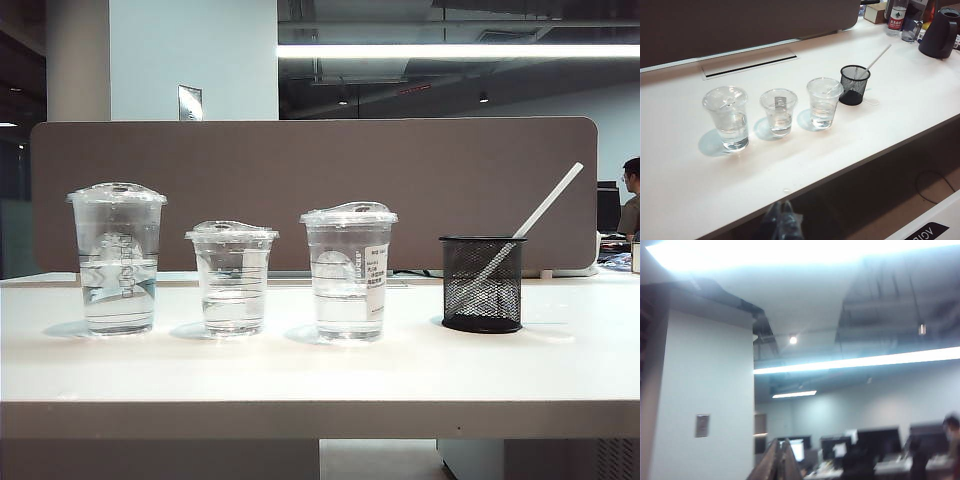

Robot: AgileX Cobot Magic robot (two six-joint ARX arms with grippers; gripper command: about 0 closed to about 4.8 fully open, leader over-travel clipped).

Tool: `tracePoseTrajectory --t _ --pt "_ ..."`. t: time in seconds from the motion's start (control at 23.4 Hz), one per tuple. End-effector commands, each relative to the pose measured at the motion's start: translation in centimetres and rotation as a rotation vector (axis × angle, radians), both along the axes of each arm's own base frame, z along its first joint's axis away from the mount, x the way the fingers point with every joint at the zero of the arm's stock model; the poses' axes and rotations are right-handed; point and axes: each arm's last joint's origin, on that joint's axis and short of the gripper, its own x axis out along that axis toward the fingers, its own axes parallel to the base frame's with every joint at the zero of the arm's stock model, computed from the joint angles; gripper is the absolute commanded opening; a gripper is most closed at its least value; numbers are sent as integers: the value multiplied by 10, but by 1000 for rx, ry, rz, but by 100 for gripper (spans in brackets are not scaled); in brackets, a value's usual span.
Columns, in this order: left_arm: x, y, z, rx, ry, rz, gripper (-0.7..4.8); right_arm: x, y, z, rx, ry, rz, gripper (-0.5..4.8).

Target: Pick up the straw and insert it into the medium coffee cup.

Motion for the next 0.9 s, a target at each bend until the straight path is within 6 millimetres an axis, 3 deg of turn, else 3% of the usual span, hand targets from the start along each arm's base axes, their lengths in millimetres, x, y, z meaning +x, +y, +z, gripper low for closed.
tracePoseTrajectory --t 0.04,0.17,0.26,0.3,0.34,0.38,0.56,0.73,0.9 --pt "1 0 2 -4 -12 -3 -4 10 3 48 -183 -29 -86 -1" --pt "1 0 2 -4 -11 -3 -4 42 7 87 -264 -9 -153 -1" --pt "1 0 2 -4 -12 -2 -4 72 9 100 -272 32 -151 -1" --pt "1 0 2 -4 -11 -3 -4 104 12 104 -268 84 -158 -1" --pt "1 0 2 -4 -12 -3 -4 124 14 104 -268 116 -161 -1" --pt "1 0 2 -4 -11 -3 -4 161 17 94 -279 187 -152 0" --pt "1 0 2 -4 -12 -3 -4 229 24 52 -301 419 -108 0" --pt "1 0 2 -4 -11 -3 -4 269 28 -5 -326 588 -85 1" --pt "1 0 2 -4 -11 -2 -4 277 29 -71 -309 637 -62 5"
